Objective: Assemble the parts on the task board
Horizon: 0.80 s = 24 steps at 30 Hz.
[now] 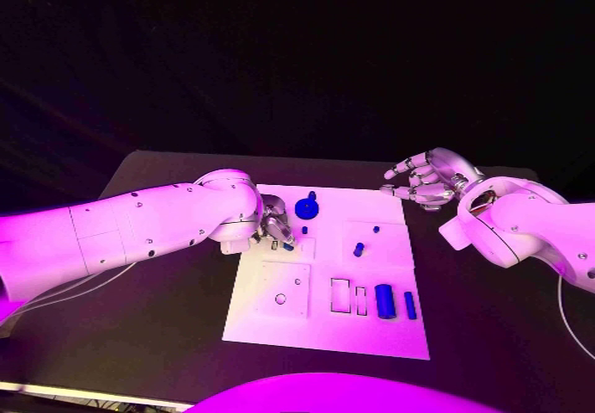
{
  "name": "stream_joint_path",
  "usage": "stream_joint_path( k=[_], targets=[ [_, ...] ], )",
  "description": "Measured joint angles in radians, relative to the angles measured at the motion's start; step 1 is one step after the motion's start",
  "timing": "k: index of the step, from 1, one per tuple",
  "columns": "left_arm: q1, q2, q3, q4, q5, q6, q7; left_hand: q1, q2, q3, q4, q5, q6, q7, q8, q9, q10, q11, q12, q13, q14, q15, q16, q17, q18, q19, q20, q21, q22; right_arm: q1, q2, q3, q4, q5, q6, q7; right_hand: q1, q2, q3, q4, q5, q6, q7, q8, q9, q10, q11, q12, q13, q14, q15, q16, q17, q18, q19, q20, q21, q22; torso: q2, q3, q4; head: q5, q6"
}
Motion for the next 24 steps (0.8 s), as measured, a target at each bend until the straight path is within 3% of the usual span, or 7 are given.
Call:
stream_joint_path(
  k=[1,2,6,7,12,16,24],
  targets=[
    [0.000,0.000,0.000,0.000,0.000,0.001,0.000,-0.002,-0.002,0.000,0.000,0.000,0.000,0.000,0.000,0.000,0.000,0.000,0.000,0.001,0.000,0.000,0.000,0.000,0.000,0.000,0.000,0.000,0.000,0.000,0.000,0.000,0.000,0.000,0.000,0.000,0.000,0.000,0.000,0.000,0.000,0.000,0.000,0.000,0.000,0.000,0.000,0.000,0.000,0.000,0.000,0.000,0.000,0.000,0.000,0.000,0.000,0.000,0.000,0.0000,0.0000,0.000,0.000],
    [0.000,0.001,0.000,-0.001,0.000,0.001,-0.001,-0.004,-0.004,0.000,0.000,0.000,0.000,0.000,0.000,0.059,0.000,0.000,0.000,0.002,0.000,0.000,0.000,0.000,0.000,0.000,0.000,0.000,0.000,0.000,0.000,0.000,0.000,0.000,0.000,0.000,0.000,0.000,0.000,0.000,0.000,0.000,0.000,0.000,0.000,0.000,0.000,0.000,0.000,0.000,0.000,0.000,0.000,0.000,0.000,0.000,0.000,0.000,0.000,0.0000,0.0001,0.000,0.000],
    [0.001,0.002,0.000,-0.002,0.001,0.004,-0.002,-0.012,-0.004,0.000,0.000,0.000,0.000,0.000,0.000,0.065,0.000,0.000,0.000,0.002,0.000,0.000,0.000,0.000,0.000,0.000,0.000,0.000,0.001,0.000,-0.001,0.000,0.000,0.000,0.000,0.000,0.000,0.000,0.000,0.000,0.000,0.000,0.000,0.000,0.000,0.000,0.000,0.000,0.000,0.000,0.000,0.000,0.000,0.000,0.000,0.000,0.000,0.000,0.000,0.0000,0.0001,-0.001,-0.001],
    [0.001,0.003,0.000,-0.003,0.001,0.005,-0.002,-0.013,-0.005,0.000,0.000,0.000,0.002,0.002,0.000,0.102,0.002,-0.002,0.000,0.003,0.000,0.000,0.000,0.000,0.000,0.000,0.000,0.000,0.002,0.000,-0.001,0.000,0.000,0.000,0.000,0.000,0.000,0.000,0.000,0.000,0.000,0.000,0.000,0.000,0.000,0.000,0.000,0.000,0.000,0.000,0.000,0.000,0.000,0.000,0.000,0.000,0.000,0.000,0.000,0.0000,0.0000,-0.002,-0.001],
    [0.001,0.005,-0.001,-0.004,0.003,0.006,-0.002,-0.036,-0.008,-0.031,0.019,0.000,0.022,-0.015,0.000,0.152,0.006,-0.006,0.000,0.003,-0.004,-0.004,0.000,0.000,0.000,0.000,0.000,0.000,0.002,0.000,-0.001,0.000,0.000,0.000,0.000,0.000,0.000,0.000,0.000,0.000,0.000,0.000,0.000,0.000,0.000,0.000,0.000,0.000,0.000,0.000,0.000,0.000,0.000,0.000,0.000,0.000,-0.004,0.000,0.000,0.0000,0.0000,-0.002,-0.001],
    [-0.001,0.006,-0.004,-0.005,0.004,0.010,-0.004,-0.055,-0.008,-0.083,0.046,0.000,0.072,-0.053,-0.008,0.157,0.008,-0.008,0.000,0.003,-0.004,-0.004,0.000,0.000,0.000,0.004,-0.004,0.000,0.001,0.000,-0.001,0.000,0.000,0.000,0.000,0.000,0.000,0.000,0.000,0.000,0.000,0.000,0.000,0.000,0.000,0.000,0.000,0.000,0.000,0.000,0.000,0.000,0.000,0.000,0.000,0.000,-0.004,0.000,0.000,-0.0001,0.0002,-0.003,-0.001],
    [-0.002,0.006,-0.004,-0.006,0.006,0.016,-0.005,-0.055,-0.008,-0.138,0.073,0.000,0.077,-0.058,-0.014,0.153,0.007,-0.007,0.000,0.002,-0.004,-0.004,0.000,0.001,0.000,0.004,-0.004,0.000,0.001,0.000,-0.001,0.000,0.000,0.000,0.000,0.000,-0.008,0.000,0.000,0.000,0.000,0.000,0.000,0.000,0.000,0.000,0.000,0.000,-0.001,0.000,0.000,0.000,0.000,0.000,0.000,0.000,-0.004,-0.002,0.000,-0.0001,0.0003,-0.004,-0.002]
  ],
)
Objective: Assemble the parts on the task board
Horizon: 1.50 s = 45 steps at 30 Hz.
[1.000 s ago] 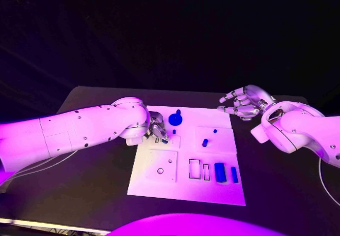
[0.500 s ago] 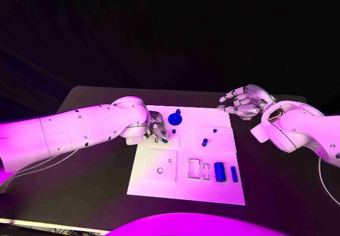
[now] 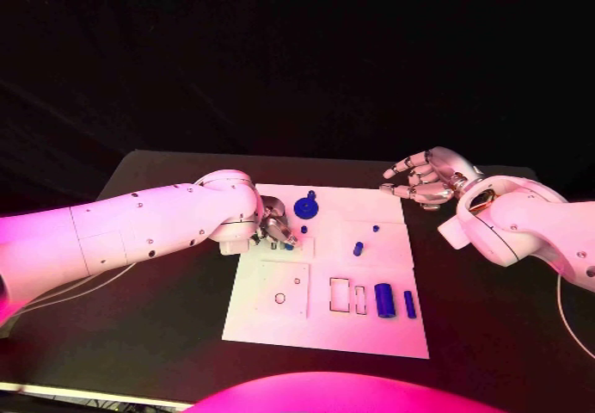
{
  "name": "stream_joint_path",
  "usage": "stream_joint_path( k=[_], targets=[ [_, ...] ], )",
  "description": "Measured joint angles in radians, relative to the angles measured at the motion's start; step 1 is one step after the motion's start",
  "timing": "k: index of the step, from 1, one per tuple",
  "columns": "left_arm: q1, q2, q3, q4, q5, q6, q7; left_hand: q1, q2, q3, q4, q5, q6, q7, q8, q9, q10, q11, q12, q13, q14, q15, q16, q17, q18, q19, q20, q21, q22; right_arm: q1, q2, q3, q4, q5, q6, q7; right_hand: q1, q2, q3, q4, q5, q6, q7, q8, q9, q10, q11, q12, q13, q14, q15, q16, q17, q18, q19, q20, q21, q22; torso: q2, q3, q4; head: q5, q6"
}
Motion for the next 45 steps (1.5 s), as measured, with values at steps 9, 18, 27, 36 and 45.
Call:
stream_joint_path(
  k=[9,18,27,36,45],
  targets=[
    [0.000,0.001,0.000,-0.002,0.002,0.003,0.000,0.000,0.000,-0.043,0.023,0.000,0.002,-0.002,-0.004,0.000,0.000,0.000,0.000,0.000,0.000,0.000,0.000,0.000,0.000,0.000,0.000,0.000,0.000,0.000,-0.002,0.000,0.000,0.000,0.000,0.000,0.000,0.000,0.000,0.000,0.000,0.000,0.000,0.000,-0.001,0.000,0.000,0.000,0.000,0.000,0.000,0.000,0.000,0.000,0.000,0.000,-0.005,-0.001,0.000,-0.0002,0.0000,-0.001,-0.001],
    [0.000,0.001,0.000,-0.006,0.002,0.002,0.000,0.000,0.000,-0.095,0.038,0.000,0.007,0.000,-0.012,0.000,0.000,0.000,0.000,-0.001,0.000,0.000,0.000,0.000,0.000,0.000,0.000,0.000,0.000,0.000,-0.002,0.000,0.000,0.000,0.000,0.000,0.000,0.000,0.000,0.000,0.000,0.000,0.000,0.000,-0.001,0.000,0.000,0.000,0.000,0.000,0.000,0.000,0.001,0.000,0.000,0.000,-0.005,-0.001,0.000,-0.0002,0.0000,-0.002,0.000],
    [-0.001,-0.003,0.000,-0.007,0.000,0.002,0.000,0.000,0.011,-0.198,0.041,0.000,0.009,0.002,-0.022,0.002,0.000,0.000,0.000,0.000,0.000,0.000,0.000,0.000,0.000,0.000,0.000,0.000,0.000,0.000,-0.003,0.000,0.000,0.000,0.000,0.000,0.000,0.000,0.000,0.000,0.000,0.000,0.000,0.000,-0.001,0.000,0.000,0.000,-0.001,0.000,0.000,0.000,0.001,0.000,0.000,0.000,-0.005,-0.003,0.000,-0.0006,-0.0001,-0.002,0.000],
    [-0.001,-0.009,0.002,-0.002,-0.002,0.002,-0.001,-0.004,0.034,-0.302,0.043,0.000,0.010,0.003,-0.025,0.005,0.000,0.000,0.004,0.009,0.000,0.000,0.003,0.000,0.000,0.004,-0.004,0.000,0.007,0.000,-0.005,0.000,0.000,0.000,-0.001,0.000,-0.004,-0.004,0.000,0.000,0.000,0.000,0.000,0.000,-0.001,0.000,0.000,0.000,-0.002,0.000,0.000,0.000,0.001,0.000,0.000,0.000,-0.005,-0.002,0.000,-0.0006,-0.0005,-0.002,-0.001],
    [-0.001,-0.013,0.006,0.007,-0.005,0.000,-0.002,-0.004,0.043,-0.355,0.043,0.000,0.010,0.003,-0.027,0.007,0.000,0.000,0.004,0.008,0.000,0.000,0.003,0.000,0.000,0.004,-0.004,0.000,0.007,0.000,-0.005,0.000,0.000,0.000,-0.001,0.000,-0.004,-0.004,0.000,0.000,0.000,0.000,0.000,0.000,-0.002,-0.003,-0.003,0.000,-0.003,0.000,0.000,0.000,0.000,0.000,0.000,0.000,-0.008,-0.003,0.000,-0.0001,-0.0006,-0.002,0.000]
  ],
)
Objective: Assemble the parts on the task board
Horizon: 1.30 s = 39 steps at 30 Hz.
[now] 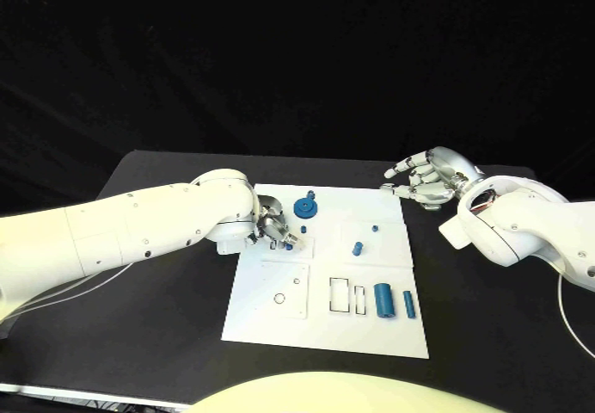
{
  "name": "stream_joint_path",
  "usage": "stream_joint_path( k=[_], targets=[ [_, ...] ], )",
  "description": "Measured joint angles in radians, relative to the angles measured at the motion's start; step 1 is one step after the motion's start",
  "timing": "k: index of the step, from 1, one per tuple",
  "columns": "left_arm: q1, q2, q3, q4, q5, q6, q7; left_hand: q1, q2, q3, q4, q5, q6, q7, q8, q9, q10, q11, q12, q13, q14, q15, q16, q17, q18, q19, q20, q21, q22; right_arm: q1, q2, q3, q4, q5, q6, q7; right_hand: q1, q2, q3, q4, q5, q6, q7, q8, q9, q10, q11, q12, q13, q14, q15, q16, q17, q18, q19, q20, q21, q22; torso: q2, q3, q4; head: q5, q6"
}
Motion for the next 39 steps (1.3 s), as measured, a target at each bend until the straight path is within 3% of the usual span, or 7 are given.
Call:
stream_joint_path(
  k=[5,9,13,20,22,25,39],
  targets=[
    [0.000,-0.012,0.009,0.015,0.000,-0.005,0.000,-0.004,0.004,-0.019,0.003,0.000,0.000,0.000,-0.004,0.001,0.000,0.000,0.000,-0.005,0.000,0.000,0.000,0.000,0.000,0.000,0.000,0.000,0.000,0.000,0.000,0.000,-0.001,0.000,0.000,0.000,-0.002,0.002,0.000,0.000,0.000,0.000,0.000,0.000,0.000,0.000,0.000,0.000,0.000,0.000,0.000,-0.004,0.000,0.000,0.000,0.000,0.000,0.000,-0.001,0.0002,0.0002,0.000,0.003],
    [0.001,-0.029,0.035,0.035,0.002,-0.012,0.000,-0.001,0.007,-0.027,0.000,0.000,0.000,0.000,-0.007,0.001,-0.001,0.001,-0.002,-0.014,0.000,0.000,0.000,0.000,0.000,0.000,0.000,0.000,0.000,0.000,0.000,0.000,-0.004,0.000,-0.001,0.000,-0.003,0.003,0.000,0.000,0.000,0.000,0.000,0.000,0.000,0.000,0.000,0.000,0.000,0.000,0.000,-0.004,0.000,0.000,0.000,0.000,0.000,0.000,-0.001,0.0001,0.0002,0.000,0.008],
    [0.010,-0.044,0.061,0.048,0.003,-0.020,-0.001,0.022,0.030,-0.045,0.001,0.000,-0.022,0.015,-0.040,-0.009,-0.029,0.014,-0.029,-0.049,0.000,0.000,-0.005,0.000,0.000,-0.001,0.001,-0.008,-0.011,0.000,0.000,0.000,-0.007,0.000,-0.001,0.000,-0.004,0.004,0.000,0.000,0.000,0.000,0.000,0.000,0.000,0.000,0.000,0.000,0.000,0.000,0.000,-0.004,0.000,0.000,0.000,0.000,0.000,0.000,-0.002,0.0004,0.0005,-0.001,0.013],
    [0.078,-0.055,0.085,0.022,0.008,-0.023,-0.001,0.078,0.042,-0.045,0.001,0.000,-0.107,0.067,-0.177,-0.087,-0.069,0.054,-0.060,-0.106,0.002,0.035,-0.013,0.000,0.000,-0.012,0.032,-0.012,-0.018,0.000,0.000,0.000,-0.011,0.000,-0.002,0.000,-0.004,0.004,0.000,0.000,0.000,0.000,0.000,0.000,0.000,0.000,0.000,0.000,0.000,0.000,0.000,-0.004,0.000,0.000,0.000,0.000,0.000,0.000,-0.001,0.0007,0.0005,0.001,0.021],
    [0.087,-0.051,0.086,0.005,0.009,-0.023,0.000,0.088,0.039,-0.045,0.001,0.000,-0.129,0.083,-0.219,-0.119,-0.079,0.064,-0.062,-0.119,0.000,0.047,-0.013,0.000,0.000,-0.014,0.044,-0.012,-0.018,0.000,0.000,0.000,-0.011,0.000,-0.002,0.000,-0.004,0.004,0.000,0.000,0.000,0.000,0.000,0.000,0.000,0.000,0.000,0.000,0.000,0.000,0.000,-0.004,0.000,0.000,0.000,0.000,0.000,0.000,-0.001,0.0007,0.0004,0.003,0.024],
    [0.093,-0.038,0.086,-0.029,0.008,-0.022,0.002,0.097,0.040,-0.045,0.001,0.000,-0.136,0.089,-0.242,-0.139,-0.080,0.070,-0.066,-0.126,0.004,0.050,-0.013,0.000,0.000,-0.013,0.049,-0.012,-0.019,0.000,0.001,0.000,-0.012,0.000,-0.002,0.000,-0.004,0.004,0.000,0.000,0.000,0.000,0.000,0.000,0.000,0.000,0.000,0.000,0.000,0.000,0.000,-0.004,0.000,0.000,0.000,0.000,0.000,0.000,-0.001,0.0005,0.0002,0.006,0.028],
    [0.100,0.052,0.066,-0.205,-0.008,0.000,0.020,0.096,0.041,-0.045,0.001,0.000,-0.140,0.093,-0.250,-0.152,-0.090,0.082,-0.081,-0.155,0.000,0.054,-0.013,0.000,0.000,-0.018,0.054,-0.016,-0.029,0.000,0.000,0.000,-0.012,-0.002,-0.017,-0.003,-0.008,0.000,0.000,0.000,0.000,0.000,0.000,0.000,-0.001,-0.009,0.002,-0.009,-0.012,0.000,0.000,-0.004,0.000,0.000,-0.004,0.004,-0.005,-0.003,0.002,-0.0023,0.0006,0.020,0.030]
  ],
)
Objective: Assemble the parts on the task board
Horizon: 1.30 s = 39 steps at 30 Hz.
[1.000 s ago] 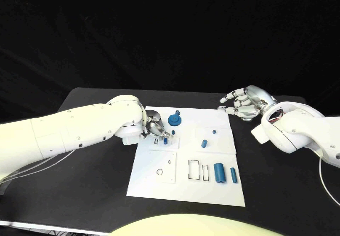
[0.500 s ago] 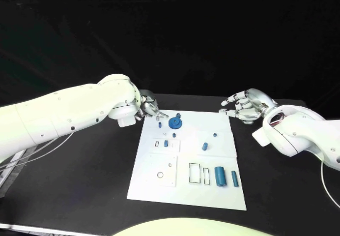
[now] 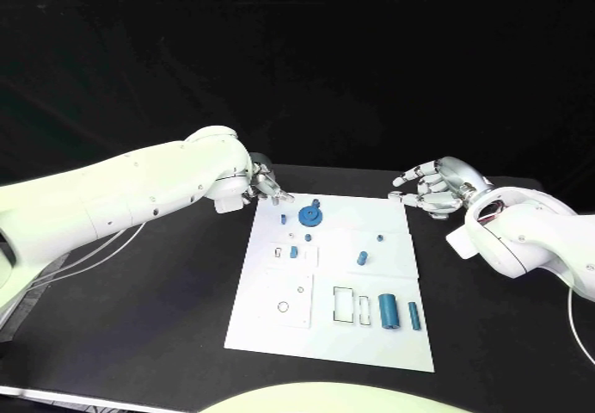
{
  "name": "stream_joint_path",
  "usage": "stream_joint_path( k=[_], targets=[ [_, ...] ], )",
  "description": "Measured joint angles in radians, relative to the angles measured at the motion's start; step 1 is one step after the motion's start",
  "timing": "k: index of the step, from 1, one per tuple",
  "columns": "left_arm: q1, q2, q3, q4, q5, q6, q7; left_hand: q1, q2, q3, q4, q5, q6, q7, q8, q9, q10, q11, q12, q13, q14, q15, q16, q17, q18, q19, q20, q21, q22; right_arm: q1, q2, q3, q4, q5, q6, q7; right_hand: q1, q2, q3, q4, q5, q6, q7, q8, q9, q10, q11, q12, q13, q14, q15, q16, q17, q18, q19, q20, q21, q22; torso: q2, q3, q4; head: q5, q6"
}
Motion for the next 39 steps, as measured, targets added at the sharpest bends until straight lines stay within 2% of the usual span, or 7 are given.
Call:
stream_joint_path(
  k=[6,8,14,27,39],
  targets=[
    [0.000,0.034,-0.014,-0.059,-0.003,0.021,0.009,0.000,0.000,0.000,0.000,0.000,0.000,0.000,0.000,-0.003,-0.009,-0.002,-0.006,-0.009,0.000,0.000,0.000,0.000,0.000,-0.004,0.004,-0.004,-0.003,0.000,0.000,0.000,0.001,-0.001,-0.008,-0.001,0.000,0.000,0.000,0.000,0.000,0.000,0.000,0.000,0.000,-0.015,-0.001,-0.017,-0.014,0.000,0.000,-0.008,0.000,0.000,-0.009,-0.002,-0.016,-0.010,0.000,0.0006,-0.0001,0.002,-0.005],
    [-0.001,0.043,-0.017,-0.078,-0.003,0.027,0.011,0.000,0.000,0.000,0.000,0.000,0.000,0.000,0.000,-0.003,-0.010,-0.003,-0.006,-0.011,0.000,0.000,0.000,0.000,0.000,-0.004,0.004,-0.004,-0.003,0.000,0.000,0.000,0.001,-0.001,-0.010,-0.001,0.000,0.000,0.000,0.000,0.000,0.000,0.000,0.004,-0.001,-0.025,0.000,-0.026,-0.027,0.000,0.000,-0.014,0.000,0.016,-0.018,-0.004,-0.033,-0.022,0.000,0.0007,-0.0001,0.002,-0.006],
    [-0.005,0.059,-0.023,-0.111,-0.003,0.036,0.022,0.000,0.000,0.000,0.000,0.000,0.000,0.000,0.000,-0.005,-0.012,-0.001,-0.006,-0.010,0.000,0.000,0.000,0.000,0.000,-0.004,0.004,-0.004,-0.005,0.000,0.000,0.000,0.001,-0.002,-0.017,-0.002,-0.008,0.000,0.000,0.000,0.000,0.000,0.000,0.004,-0.001,-0.032,0.000,-0.034,-0.038,0.000,0.000,-0.019,0.000,0.016,-0.025,-0.004,-0.045,-0.033,0.000,0.0012,-0.0008,0.000,-0.008],
    [-0.009,0.082,-0.036,-0.157,0.009,0.053,0.041,0.000,0.000,0.000,0.000,0.000,0.000,0.000,0.000,-0.006,-0.012,-0.002,-0.006,-0.010,0.000,0.000,0.000,0.000,0.000,-0.004,0.004,-0.004,-0.005,0.000,0.001,0.000,0.002,-0.003,-0.026,-0.002,-0.008,0.000,0.000,0.000,0.000,0.000,0.000,0.004,-0.002,-0.039,0.000,-0.038,-0.044,0.000,0.000,-0.025,0.001,0.016,-0.025,-0.004,-0.053,-0.040,-0.001,0.0031,-0.0001,-0.005,-0.013],
    [-0.014,0.095,-0.048,-0.174,0.024,0.074,0.043,0.000,0.000,0.000,0.000,0.000,0.000,0.000,0.000,-0.007,-0.012,-0.002,-0.006,-0.011,0.004,0.004,0.000,0.000,0.000,-0.004,0.004,-0.004,-0.003,0.000,0.005,0.000,0.002,-0.003,-0.028,-0.001,-0.008,0.000,0.000,0.000,0.000,0.000,0.000,0.004,-0.002,-0.039,0.000,-0.038,-0.044,0.000,0.000,-0.025,0.001,0.016,-0.032,-0.004,-0.060,-0.042,-0.002,0.0024,0.0000,-0.002,-0.015]
  ],
)
